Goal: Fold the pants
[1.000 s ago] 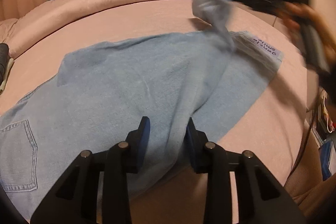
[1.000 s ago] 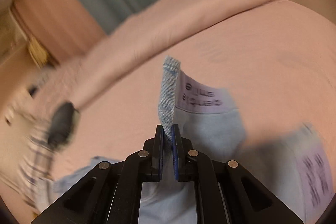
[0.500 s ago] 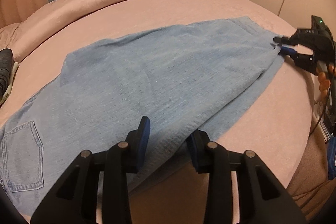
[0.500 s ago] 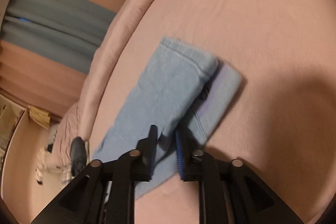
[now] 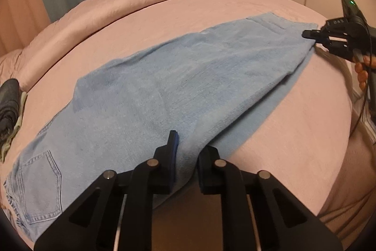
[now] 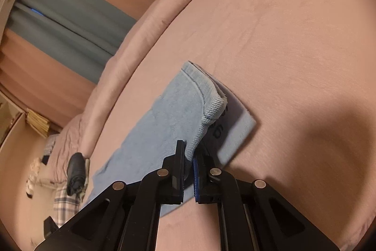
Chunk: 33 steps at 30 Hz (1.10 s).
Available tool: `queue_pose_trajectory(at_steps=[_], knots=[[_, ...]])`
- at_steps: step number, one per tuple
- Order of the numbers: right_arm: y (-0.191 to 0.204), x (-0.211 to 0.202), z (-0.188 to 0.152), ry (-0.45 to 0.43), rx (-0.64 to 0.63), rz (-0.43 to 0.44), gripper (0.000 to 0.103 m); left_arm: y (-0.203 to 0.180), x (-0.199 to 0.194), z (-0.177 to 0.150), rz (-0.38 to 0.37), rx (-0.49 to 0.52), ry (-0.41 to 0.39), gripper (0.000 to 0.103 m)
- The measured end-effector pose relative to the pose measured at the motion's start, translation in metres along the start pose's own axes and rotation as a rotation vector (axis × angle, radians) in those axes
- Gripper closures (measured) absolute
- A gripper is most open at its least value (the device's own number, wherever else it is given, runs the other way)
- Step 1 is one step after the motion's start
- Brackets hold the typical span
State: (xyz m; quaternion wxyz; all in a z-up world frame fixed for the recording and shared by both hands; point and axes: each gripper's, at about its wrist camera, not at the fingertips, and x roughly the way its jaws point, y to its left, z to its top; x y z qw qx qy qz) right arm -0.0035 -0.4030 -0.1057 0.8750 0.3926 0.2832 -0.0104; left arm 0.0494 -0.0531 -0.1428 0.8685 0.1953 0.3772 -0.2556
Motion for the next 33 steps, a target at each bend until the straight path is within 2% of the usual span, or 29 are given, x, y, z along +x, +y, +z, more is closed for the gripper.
queue_pose_trajectory(at_steps=[4,8,10,11,12,14,15,18,20,22,24,26,28,30,31,33], knots=[[-0.013,0.008,-0.001,0.023,0.039,-0.006,0.096,-0.009,-0.001,-0.005,0.017,0.058,0.006,0.089],[-0.012,0.005,0.003,0.04,0.037,-0.016,0.096,-0.003,0.003,-0.006,0.002,0.044,0.023,0.085],[-0.018,-0.007,0.006,0.036,0.086,-0.02,0.096,-0.001,-0.003,-0.007,0.006,0.06,0.022,0.08],[-0.02,-0.015,0.007,0.019,0.094,-0.034,0.096,0.0,-0.009,-0.008,0.011,0.071,0.017,0.073],[-0.019,-0.024,0.008,-0.004,0.08,-0.063,0.095,0.002,-0.013,-0.01,0.015,0.076,0.013,0.067],[-0.012,-0.043,0.012,-0.074,0.012,-0.157,0.091,0.008,-0.025,-0.015,0.003,0.067,-0.004,0.065],[-0.008,-0.048,0.014,-0.097,-0.017,-0.177,0.088,0.011,-0.029,-0.016,-0.011,0.05,-0.01,0.065],[0.01,-0.052,0.02,-0.127,-0.105,-0.176,0.088,0.024,-0.039,-0.013,-0.049,-0.03,-0.051,0.061],[0.021,-0.039,0.022,-0.095,-0.153,-0.141,0.088,0.037,-0.038,-0.007,-0.045,-0.114,-0.072,0.059],[0.024,-0.023,0.021,-0.052,-0.169,-0.144,0.088,0.051,-0.031,-0.004,-0.061,-0.2,-0.086,0.058],[0.021,-0.001,0.013,0.046,-0.178,-0.176,0.088,0.06,-0.017,-0.009,-0.061,-0.271,-0.04,0.057],[0.02,0.006,0.003,0.089,-0.202,-0.174,0.088,0.064,0.004,-0.021,-0.047,-0.296,0.081,0.057],[0.025,0.003,0.001,0.108,-0.235,-0.192,0.088,0.06,0.001,-0.031,-0.049,-0.277,0.051,0.057],[0.034,-0.001,0.001,0.131,-0.252,-0.227,0.088,0.059,-0.008,-0.035,-0.061,-0.266,0.055,0.057],[0.039,-0.004,0.0,0.132,-0.266,-0.238,0.085,0.06,-0.012,-0.037,-0.067,-0.273,0.052,0.057],[0.059,-0.003,-0.006,0.145,-0.328,-0.194,0.083,0.064,-0.019,-0.039,-0.075,-0.288,0.044,0.056]])
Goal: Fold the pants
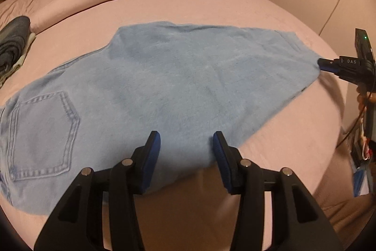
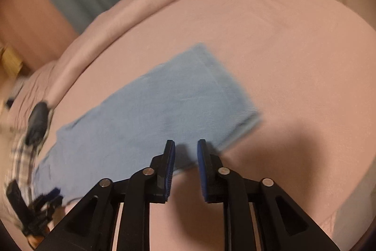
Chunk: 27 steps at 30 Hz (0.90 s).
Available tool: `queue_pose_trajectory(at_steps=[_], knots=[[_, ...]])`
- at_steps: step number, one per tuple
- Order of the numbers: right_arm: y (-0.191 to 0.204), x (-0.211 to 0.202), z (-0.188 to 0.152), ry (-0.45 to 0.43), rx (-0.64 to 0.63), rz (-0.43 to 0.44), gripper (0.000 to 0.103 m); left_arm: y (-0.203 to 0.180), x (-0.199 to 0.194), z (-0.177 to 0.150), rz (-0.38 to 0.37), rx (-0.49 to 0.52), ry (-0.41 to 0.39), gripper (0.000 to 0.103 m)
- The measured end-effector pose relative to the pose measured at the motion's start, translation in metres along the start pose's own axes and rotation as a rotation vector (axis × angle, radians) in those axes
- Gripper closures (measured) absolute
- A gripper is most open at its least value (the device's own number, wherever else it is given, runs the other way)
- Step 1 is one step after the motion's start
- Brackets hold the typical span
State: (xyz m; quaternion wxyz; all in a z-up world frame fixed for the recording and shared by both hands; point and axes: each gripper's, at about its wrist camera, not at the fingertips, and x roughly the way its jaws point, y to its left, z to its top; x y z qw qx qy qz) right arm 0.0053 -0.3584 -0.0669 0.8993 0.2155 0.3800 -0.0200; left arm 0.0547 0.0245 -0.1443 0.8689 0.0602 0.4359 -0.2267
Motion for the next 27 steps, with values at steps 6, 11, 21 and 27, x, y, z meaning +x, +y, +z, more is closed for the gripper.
queue_pose_trajectory(at_steps=[6,11,21,27], knots=[[0.108,0.047,-0.032,0.178,-0.293,0.255,0.081,0.032,-0.017,0.012,0.123,-0.056,-0.071,0.054],[0.185,0.053,-0.08,0.247,-0.777,0.059,0.053,0.076,-0.013,-0.002,0.291,-0.098,0.005,0.044],[0.214,0.069,-0.004,0.321,-0.491,0.469,0.053,0.1,-0.014,0.017,0.128,-0.227,-0.128,0.026],[0.291,0.126,0.027,0.352,-0.535,0.52,0.052,0.099,0.002,0.058,0.092,-0.213,-0.187,0.026]])
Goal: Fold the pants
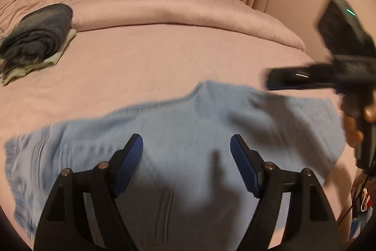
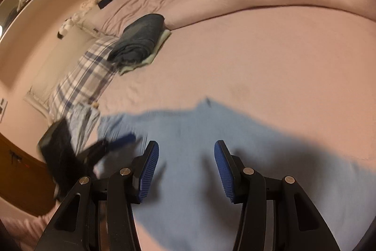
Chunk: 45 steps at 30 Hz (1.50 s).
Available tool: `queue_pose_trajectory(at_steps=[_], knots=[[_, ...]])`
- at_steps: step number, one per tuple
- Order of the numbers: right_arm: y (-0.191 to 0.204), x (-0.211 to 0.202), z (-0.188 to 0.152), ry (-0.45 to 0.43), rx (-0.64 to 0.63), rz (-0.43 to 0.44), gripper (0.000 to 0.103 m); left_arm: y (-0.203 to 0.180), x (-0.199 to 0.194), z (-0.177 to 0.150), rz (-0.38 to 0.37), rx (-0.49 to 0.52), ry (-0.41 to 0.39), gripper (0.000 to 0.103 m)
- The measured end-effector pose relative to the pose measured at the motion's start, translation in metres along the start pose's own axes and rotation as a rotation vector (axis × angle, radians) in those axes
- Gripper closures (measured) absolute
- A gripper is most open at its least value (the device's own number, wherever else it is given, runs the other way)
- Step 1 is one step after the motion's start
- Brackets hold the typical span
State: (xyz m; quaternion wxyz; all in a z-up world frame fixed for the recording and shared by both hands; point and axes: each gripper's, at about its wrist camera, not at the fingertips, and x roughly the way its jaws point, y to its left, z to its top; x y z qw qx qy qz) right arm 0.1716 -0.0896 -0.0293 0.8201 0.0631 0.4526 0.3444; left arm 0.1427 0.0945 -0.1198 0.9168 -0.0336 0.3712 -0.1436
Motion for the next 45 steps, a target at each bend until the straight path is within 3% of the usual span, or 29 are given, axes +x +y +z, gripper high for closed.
queue_pose_trajectory(at_steps=[4,6,8,9,11,15,18,19,21,24,28,35,37,40,45], knots=[[-0.006,0.043,0.022,0.118,0.019,-0.024,0.052,0.013,0.024,0.01,0.026,-0.009,0.048,0.027],[-0.014,0.06,0.024,0.203,0.025,-0.045,0.053,0.022,0.032,0.008,0.041,-0.019,0.091,0.037],[-0.019,0.078,0.024,0.281,0.034,-0.07,0.063,0.028,0.035,0.005,0.042,-0.015,0.11,0.043],[-0.018,0.081,0.025,0.299,0.016,-0.099,0.076,0.03,0.035,0.006,0.035,-0.014,0.107,0.043],[-0.017,0.082,0.03,0.308,-0.004,-0.114,0.081,0.034,0.035,0.006,0.017,-0.024,0.097,0.043],[-0.017,0.065,0.039,0.246,0.025,-0.037,0.082,0.035,0.035,0.003,0.009,-0.025,0.074,0.043],[-0.013,0.075,0.043,0.287,0.012,-0.086,0.033,0.035,0.035,0.001,0.011,-0.023,0.071,0.043],[-0.012,0.079,0.041,0.298,-0.012,-0.132,0.031,0.035,0.035,-0.001,0.011,-0.023,0.068,0.043],[-0.012,0.088,0.039,0.327,-0.028,-0.141,0.032,0.036,0.035,-0.003,0.009,-0.024,0.063,0.043],[-0.012,0.098,0.031,0.366,-0.033,-0.115,0.067,0.036,0.034,-0.004,0.007,-0.026,0.061,0.043],[-0.006,0.096,0.034,0.328,-0.08,-0.146,0.087,0.036,0.035,-0.004,0.008,-0.025,0.059,0.043],[-0.025,0.102,0.045,0.272,-0.034,-0.152,0.097,0.034,0.036,-0.005,0.034,-0.003,0.062,0.043],[-0.029,0.086,0.05,0.197,-0.02,-0.185,0.097,0.034,0.036,-0.005,0.036,0.0,0.064,0.043],[-0.033,0.045,0.048,0.096,0.012,-0.146,0.097,0.033,0.036,-0.005,0.042,0.007,0.065,0.043],[-0.029,-0.005,0.006,0.115,-0.061,-0.151,0.097,0.033,0.036,-0.006,0.049,0.014,0.067,0.042]])
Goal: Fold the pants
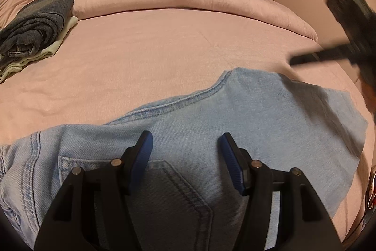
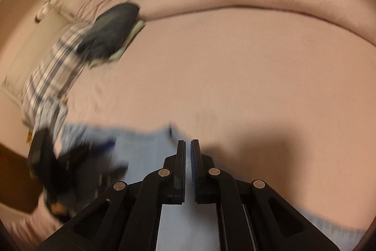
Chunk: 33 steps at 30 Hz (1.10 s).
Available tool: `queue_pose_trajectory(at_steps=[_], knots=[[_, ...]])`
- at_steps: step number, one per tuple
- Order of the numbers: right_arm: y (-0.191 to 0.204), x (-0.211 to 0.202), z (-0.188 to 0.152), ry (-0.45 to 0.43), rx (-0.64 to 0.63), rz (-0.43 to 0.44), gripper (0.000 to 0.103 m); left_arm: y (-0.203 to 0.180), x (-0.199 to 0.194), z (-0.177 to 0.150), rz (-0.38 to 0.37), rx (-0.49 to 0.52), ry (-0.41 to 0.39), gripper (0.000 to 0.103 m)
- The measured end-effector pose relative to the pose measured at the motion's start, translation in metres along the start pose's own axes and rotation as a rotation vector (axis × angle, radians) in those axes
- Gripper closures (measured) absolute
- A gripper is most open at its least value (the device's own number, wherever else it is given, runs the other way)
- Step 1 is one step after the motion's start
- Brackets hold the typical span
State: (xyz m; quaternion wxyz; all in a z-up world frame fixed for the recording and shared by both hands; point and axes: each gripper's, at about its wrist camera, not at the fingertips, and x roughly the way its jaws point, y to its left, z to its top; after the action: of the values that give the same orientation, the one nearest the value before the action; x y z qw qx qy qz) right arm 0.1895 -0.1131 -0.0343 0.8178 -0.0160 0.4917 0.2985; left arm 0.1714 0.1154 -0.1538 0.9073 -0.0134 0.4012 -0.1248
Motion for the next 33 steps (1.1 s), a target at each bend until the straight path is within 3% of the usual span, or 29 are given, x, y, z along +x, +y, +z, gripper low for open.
queue_pose_trajectory(at_steps=[4,6,7,10,11,13,15,20,21,22,23,24,27,30,33], knots=[[-0.003,0.012,-0.026,0.083,-0.077,0.008,0.097,0.001,0.0,0.0,-0.003,-0.002,0.0,0.042],[-0.012,0.027,-0.023,0.088,-0.053,-0.085,0.097,0.002,0.001,0.001,-0.004,-0.003,0.0,0.042],[-0.019,0.034,-0.02,0.077,-0.044,-0.144,0.103,0.001,0.001,0.001,-0.002,-0.002,0.001,0.042],[-0.048,0.032,-0.012,-0.044,0.126,-0.1,0.103,0.001,0.001,0.0,0.001,0.001,0.001,0.042],[-0.056,0.027,-0.011,-0.08,0.173,-0.152,0.103,0.001,0.001,0.0,0.001,0.002,0.001,0.042],[-0.064,0.017,-0.015,-0.116,0.214,-0.153,0.103,0.001,0.001,0.0,0.002,0.004,0.002,0.042],[-0.067,-0.002,-0.028,-0.152,0.232,-0.116,0.103,0.0,0.001,0.0,0.005,0.01,0.001,0.042],[-0.06,-0.052,-0.087,-0.23,0.217,-0.119,0.103,-0.003,0.002,-0.001,0.023,0.028,0.002,0.041],[-0.062,-0.057,-0.098,-0.229,0.221,-0.126,0.096,-0.003,0.002,-0.001,0.028,0.03,0.002,0.041],[-0.066,-0.059,-0.108,-0.22,0.232,-0.151,0.081,-0.004,0.002,-0.001,0.033,0.035,0.003,0.041],[-0.075,-0.059,-0.123,-0.192,0.249,-0.219,0.071,-0.004,0.003,-0.001,0.038,0.04,0.005,0.04],[-0.083,-0.061,-0.134,-0.171,0.26,-0.256,0.069,-0.005,0.003,-0.001,0.043,0.045,0.007,0.04],[-0.108,-0.084,-0.167,-0.227,0.321,-0.188,0.071,-0.007,0.004,0.0,0.063,0.062,0.012,0.04],[-0.125,-0.11,-0.19,-0.259,0.381,-0.286,0.071,-0.009,0.005,0.0,0.083,0.079,0.016,0.04],[-0.15,-0.144,-0.22,-0.331,0.527,-0.292,0.068,-0.011,0.002,0.001,0.106,0.071,0.03,0.039]])
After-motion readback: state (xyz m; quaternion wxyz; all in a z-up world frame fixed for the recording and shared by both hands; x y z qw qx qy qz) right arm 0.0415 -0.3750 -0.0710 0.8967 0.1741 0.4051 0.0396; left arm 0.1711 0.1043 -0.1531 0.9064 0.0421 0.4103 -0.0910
